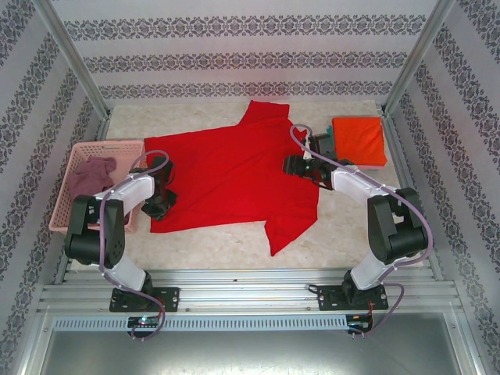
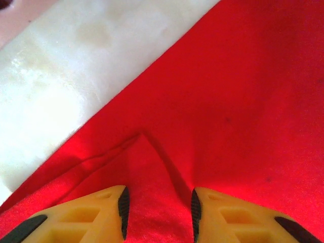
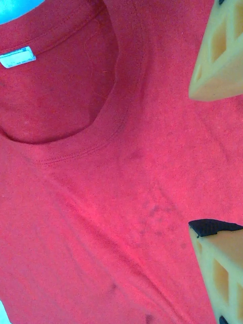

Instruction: Fold and stack the t-shirts

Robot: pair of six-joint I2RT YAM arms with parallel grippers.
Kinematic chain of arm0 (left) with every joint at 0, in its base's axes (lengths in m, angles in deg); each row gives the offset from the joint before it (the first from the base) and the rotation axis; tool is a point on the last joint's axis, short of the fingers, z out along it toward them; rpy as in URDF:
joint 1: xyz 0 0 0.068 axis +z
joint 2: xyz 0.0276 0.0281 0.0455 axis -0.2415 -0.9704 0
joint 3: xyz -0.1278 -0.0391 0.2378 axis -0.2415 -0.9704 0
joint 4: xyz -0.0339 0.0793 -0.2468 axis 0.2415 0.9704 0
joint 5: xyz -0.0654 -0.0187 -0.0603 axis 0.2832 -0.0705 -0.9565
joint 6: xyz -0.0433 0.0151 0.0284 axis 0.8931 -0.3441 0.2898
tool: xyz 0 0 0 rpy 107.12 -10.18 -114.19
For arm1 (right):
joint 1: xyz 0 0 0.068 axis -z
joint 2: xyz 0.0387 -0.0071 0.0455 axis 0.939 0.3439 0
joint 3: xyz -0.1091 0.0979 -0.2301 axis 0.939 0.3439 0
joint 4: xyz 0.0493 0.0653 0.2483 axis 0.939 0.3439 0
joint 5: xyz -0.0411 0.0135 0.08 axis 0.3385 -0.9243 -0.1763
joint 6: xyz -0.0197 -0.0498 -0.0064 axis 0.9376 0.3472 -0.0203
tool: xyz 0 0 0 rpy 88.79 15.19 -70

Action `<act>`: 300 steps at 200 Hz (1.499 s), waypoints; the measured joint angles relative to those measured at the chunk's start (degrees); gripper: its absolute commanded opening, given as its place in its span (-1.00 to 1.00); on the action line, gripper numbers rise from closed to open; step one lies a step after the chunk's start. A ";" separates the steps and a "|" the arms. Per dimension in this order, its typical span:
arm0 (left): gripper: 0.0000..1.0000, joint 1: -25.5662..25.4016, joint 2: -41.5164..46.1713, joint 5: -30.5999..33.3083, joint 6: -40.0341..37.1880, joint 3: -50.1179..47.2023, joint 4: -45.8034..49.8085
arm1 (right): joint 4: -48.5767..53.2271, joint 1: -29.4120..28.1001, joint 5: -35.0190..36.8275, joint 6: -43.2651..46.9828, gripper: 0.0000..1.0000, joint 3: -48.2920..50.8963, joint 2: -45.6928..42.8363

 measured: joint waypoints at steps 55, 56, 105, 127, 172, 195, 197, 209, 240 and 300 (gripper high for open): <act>-0.79 0.00 -0.79 0.22 0.44 -0.24 -0.07 | 0.00 0.00 0.00 0.00 0.27 0.09 -0.17; -0.79 0.00 -0.79 0.22 0.44 -0.24 -0.07 | 0.00 0.00 0.00 0.00 0.27 0.11 -0.17; -0.69 0.00 3.98 0.22 0.55 -1.81 0.17 | 0.00 0.00 -0.02 -0.02 0.26 0.11 -0.20; -0.89 -0.02 8.70 0.24 0.76 -3.63 0.37 | -0.02 0.00 -0.07 -0.02 0.26 0.11 -0.20; -0.42 0.00 12.61 0.68 0.83 -5.90 1.22 | -0.02 0.00 -0.46 -0.31 0.26 0.11 -0.20; -0.53 0.00 12.92 0.87 0.90 -6.91 1.29 | -0.02 0.00 -0.63 -0.90 0.26 0.11 -0.20; -0.55 -0.02 12.92 0.87 0.90 -6.95 1.33 | -0.02 0.00 -0.66 -0.90 0.26 0.11 -0.20; -0.73 0.00 12.92 0.85 1.05 -7.21 1.44 | -0.04 0.00 -0.66 -1.05 0.26 0.11 -0.20; -0.94 -0.02 12.57 0.61 1.09 -7.23 1.38 | -0.26 0.00 -0.66 -1.09 0.26 0.11 -0.20; -1.00 0.00 12.02 0.42 1.01 -7.65 1.46 | -0.39 0.00 -0.66 -1.09 0.26 0.11 -0.28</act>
